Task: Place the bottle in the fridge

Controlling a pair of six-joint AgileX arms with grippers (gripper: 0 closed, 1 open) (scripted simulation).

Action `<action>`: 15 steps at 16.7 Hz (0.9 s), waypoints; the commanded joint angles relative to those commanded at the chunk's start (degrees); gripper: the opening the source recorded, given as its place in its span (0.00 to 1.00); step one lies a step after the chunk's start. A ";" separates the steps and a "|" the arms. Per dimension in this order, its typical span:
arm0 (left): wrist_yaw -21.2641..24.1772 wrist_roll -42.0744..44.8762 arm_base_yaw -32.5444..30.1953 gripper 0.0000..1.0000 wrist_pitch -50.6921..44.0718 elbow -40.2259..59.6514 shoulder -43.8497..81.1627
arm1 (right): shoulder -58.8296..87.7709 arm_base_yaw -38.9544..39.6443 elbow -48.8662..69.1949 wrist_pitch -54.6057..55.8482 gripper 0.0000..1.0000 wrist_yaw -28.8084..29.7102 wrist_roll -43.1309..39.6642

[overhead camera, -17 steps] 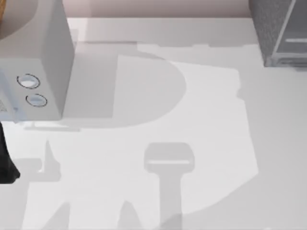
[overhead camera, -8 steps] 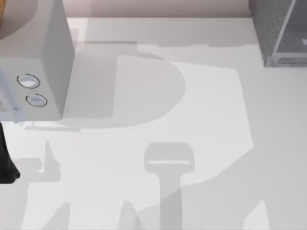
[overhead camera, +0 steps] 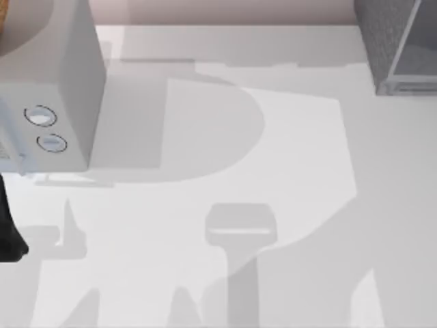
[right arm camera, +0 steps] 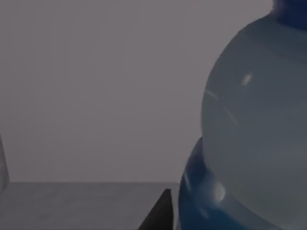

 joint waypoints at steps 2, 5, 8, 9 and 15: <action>0.00 0.00 0.00 1.00 0.00 0.00 0.00 | 0.00 0.00 0.00 0.00 0.01 0.00 0.00; 0.00 0.00 0.00 1.00 0.00 0.00 0.00 | 0.00 0.00 0.00 0.00 0.16 0.00 0.00; 0.00 0.00 0.00 1.00 0.00 0.00 0.00 | 0.00 0.00 0.00 0.00 0.38 0.00 0.00; 0.00 0.00 0.00 1.00 0.00 0.00 0.00 | 0.00 0.00 0.00 0.00 0.46 0.00 0.00; 0.00 0.00 0.00 1.00 0.00 0.00 0.00 | 0.00 0.00 0.00 0.00 0.91 0.00 0.00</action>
